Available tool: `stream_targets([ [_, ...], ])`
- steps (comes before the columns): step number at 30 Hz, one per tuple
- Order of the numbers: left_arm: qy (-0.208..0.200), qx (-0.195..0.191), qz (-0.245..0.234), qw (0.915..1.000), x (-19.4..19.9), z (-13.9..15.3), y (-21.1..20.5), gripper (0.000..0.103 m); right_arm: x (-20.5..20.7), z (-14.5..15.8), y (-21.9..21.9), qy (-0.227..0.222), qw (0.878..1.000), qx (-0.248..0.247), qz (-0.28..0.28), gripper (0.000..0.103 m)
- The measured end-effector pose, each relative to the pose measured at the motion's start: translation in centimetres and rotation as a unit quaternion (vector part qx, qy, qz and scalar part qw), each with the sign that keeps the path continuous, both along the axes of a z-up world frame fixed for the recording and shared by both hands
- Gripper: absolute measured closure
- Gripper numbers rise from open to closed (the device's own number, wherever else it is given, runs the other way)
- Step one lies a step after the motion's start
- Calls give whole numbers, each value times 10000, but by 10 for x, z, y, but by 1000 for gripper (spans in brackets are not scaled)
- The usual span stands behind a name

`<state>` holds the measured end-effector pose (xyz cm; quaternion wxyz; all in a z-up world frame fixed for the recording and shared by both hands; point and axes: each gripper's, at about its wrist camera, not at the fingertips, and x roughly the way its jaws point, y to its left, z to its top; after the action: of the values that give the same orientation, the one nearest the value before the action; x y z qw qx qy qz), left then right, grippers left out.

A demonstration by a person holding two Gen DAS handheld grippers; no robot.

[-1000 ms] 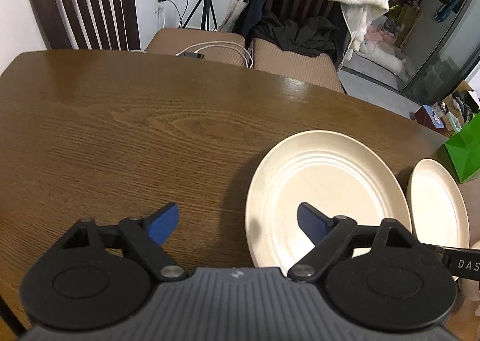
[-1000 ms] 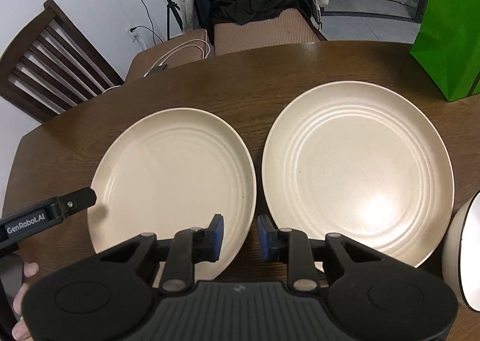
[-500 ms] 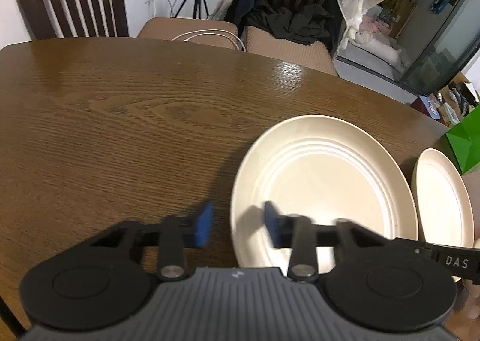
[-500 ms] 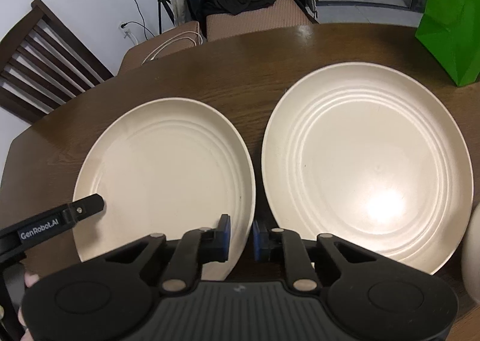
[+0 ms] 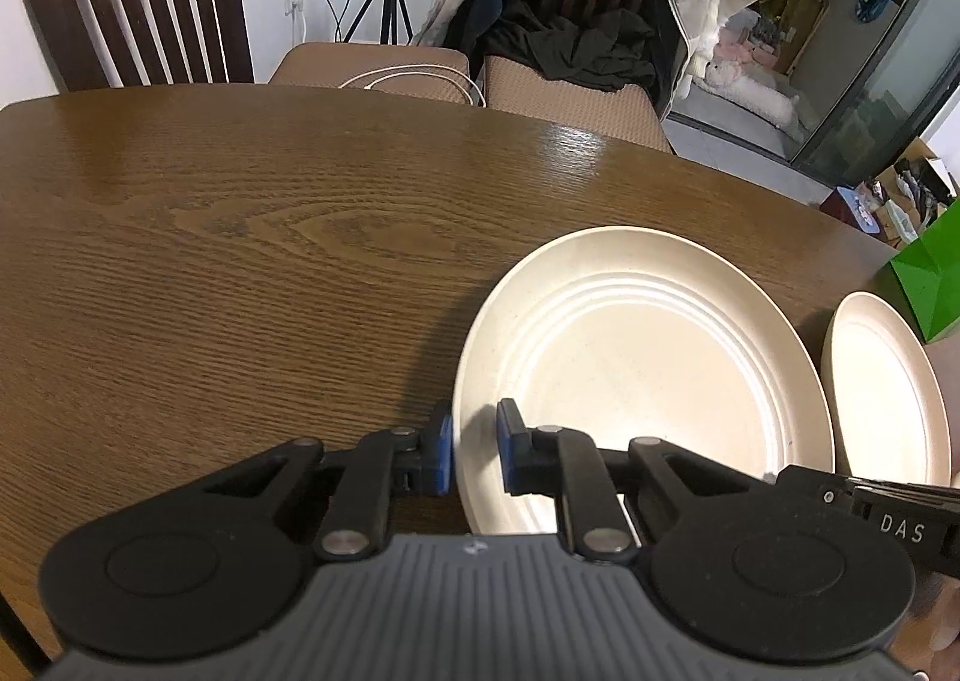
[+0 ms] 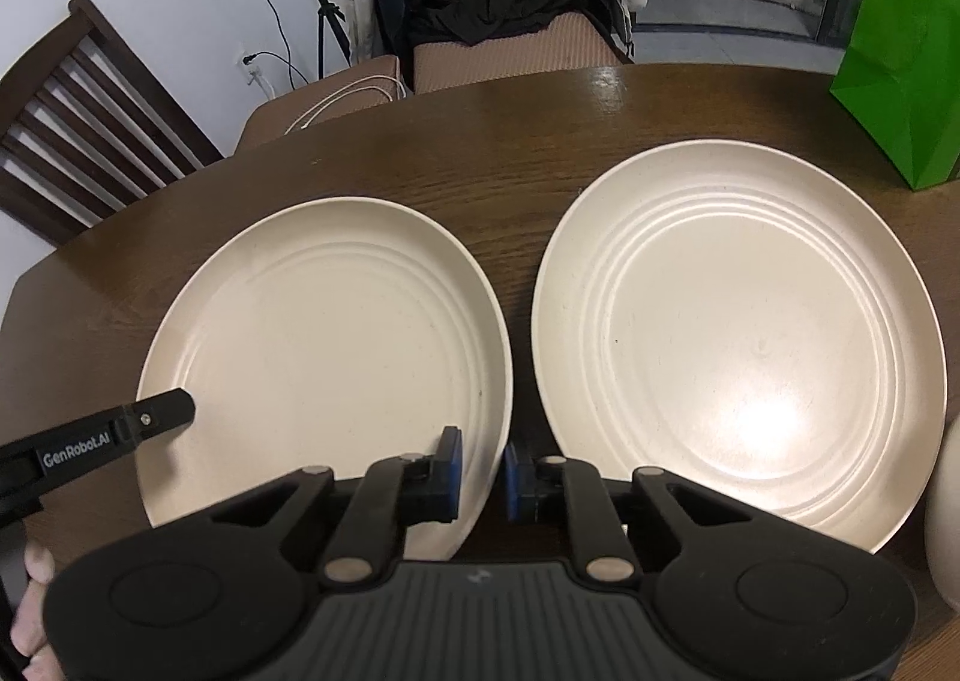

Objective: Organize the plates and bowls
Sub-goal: 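Lift the gripped beige plate off the table with both grippers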

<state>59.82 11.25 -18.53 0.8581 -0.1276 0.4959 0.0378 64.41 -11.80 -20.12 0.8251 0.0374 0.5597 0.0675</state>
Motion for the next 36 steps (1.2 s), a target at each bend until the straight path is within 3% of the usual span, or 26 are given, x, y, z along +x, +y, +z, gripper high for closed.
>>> stream_targets([
  [17,-217,241,-42,9995,-12,16,-7,90,-12,7,11,-261,9991,-258,232,88],
  [36,-536,251,-20,9982,-30,52,-4,90,-33,43,11,-614,9971,-267,370,88],
])
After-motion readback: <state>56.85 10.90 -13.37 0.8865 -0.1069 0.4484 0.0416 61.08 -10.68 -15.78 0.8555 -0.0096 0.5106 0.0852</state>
